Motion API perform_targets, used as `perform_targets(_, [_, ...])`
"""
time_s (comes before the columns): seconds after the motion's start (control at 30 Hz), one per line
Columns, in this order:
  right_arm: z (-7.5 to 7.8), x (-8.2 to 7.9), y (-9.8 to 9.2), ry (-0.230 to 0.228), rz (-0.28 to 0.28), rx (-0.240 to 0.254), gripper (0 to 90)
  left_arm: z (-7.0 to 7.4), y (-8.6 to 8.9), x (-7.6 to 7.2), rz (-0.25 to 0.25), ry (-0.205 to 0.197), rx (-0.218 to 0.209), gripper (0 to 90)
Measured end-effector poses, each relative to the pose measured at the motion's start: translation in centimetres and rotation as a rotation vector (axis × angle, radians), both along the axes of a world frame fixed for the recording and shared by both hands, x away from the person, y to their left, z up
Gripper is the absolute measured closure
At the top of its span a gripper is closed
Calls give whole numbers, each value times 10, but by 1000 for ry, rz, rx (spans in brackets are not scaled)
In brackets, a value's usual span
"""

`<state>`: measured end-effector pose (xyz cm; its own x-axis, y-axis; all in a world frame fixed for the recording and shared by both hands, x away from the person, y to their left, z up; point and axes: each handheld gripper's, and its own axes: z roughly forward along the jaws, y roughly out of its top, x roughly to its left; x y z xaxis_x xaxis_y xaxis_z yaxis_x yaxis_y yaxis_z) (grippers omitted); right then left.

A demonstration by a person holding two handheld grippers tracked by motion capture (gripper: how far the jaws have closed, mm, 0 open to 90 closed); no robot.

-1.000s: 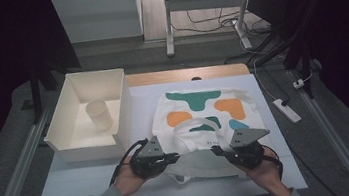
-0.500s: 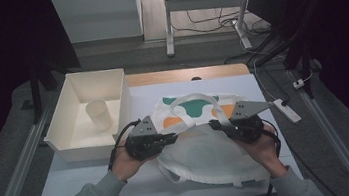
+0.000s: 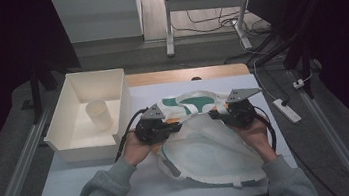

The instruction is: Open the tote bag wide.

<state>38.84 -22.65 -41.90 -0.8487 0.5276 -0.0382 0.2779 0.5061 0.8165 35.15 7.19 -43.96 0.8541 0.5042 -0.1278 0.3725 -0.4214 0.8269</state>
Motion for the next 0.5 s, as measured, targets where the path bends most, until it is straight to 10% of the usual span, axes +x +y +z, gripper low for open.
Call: perform_targets(0.5, [-33, 27, 6, 91, -18, -38, 889, -20, -5, 14, 39, 36, 80, 873])
